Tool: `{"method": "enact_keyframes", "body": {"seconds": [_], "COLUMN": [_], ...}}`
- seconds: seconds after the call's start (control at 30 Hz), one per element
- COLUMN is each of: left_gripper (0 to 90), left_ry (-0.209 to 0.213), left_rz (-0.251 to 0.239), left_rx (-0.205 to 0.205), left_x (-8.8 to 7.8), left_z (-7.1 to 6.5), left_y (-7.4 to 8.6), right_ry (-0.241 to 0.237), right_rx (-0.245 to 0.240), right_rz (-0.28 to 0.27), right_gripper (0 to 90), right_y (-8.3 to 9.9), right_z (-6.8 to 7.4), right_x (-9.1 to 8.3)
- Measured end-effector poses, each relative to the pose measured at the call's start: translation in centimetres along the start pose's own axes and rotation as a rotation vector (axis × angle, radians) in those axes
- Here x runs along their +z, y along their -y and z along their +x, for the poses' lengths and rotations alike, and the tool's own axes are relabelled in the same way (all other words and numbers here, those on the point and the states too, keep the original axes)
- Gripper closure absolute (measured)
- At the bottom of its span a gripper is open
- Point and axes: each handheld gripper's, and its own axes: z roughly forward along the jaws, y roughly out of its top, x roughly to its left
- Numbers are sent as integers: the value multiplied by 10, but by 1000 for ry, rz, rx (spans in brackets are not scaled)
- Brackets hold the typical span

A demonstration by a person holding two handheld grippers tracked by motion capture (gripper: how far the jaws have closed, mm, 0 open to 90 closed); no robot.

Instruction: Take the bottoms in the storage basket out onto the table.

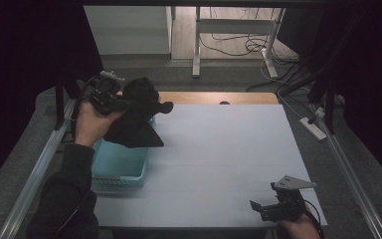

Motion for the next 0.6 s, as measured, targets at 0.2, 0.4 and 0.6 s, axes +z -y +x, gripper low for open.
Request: {"method": "enact_keyframes", "body": {"seconds": [0.2, 0.4, 0.6], "left_gripper": [735, 734, 734], "left_ry": [12, 28, 44], "left_rz": [-4, -8, -14], "left_rx": [12, 24, 36], "left_x": [5, 11, 17], "left_z": [-6, -12, -18], "left_y": [-6, -12, -18], "right_ry": [0, -2, -3], "right_rx": [2, 5, 5], "right_rz": [-1, -3, -4], "right_gripper": [3, 3, 3], "right_y": [0, 0, 0], "right_z": [0, 0, -1], "right_x": [0, 0, 0]}}
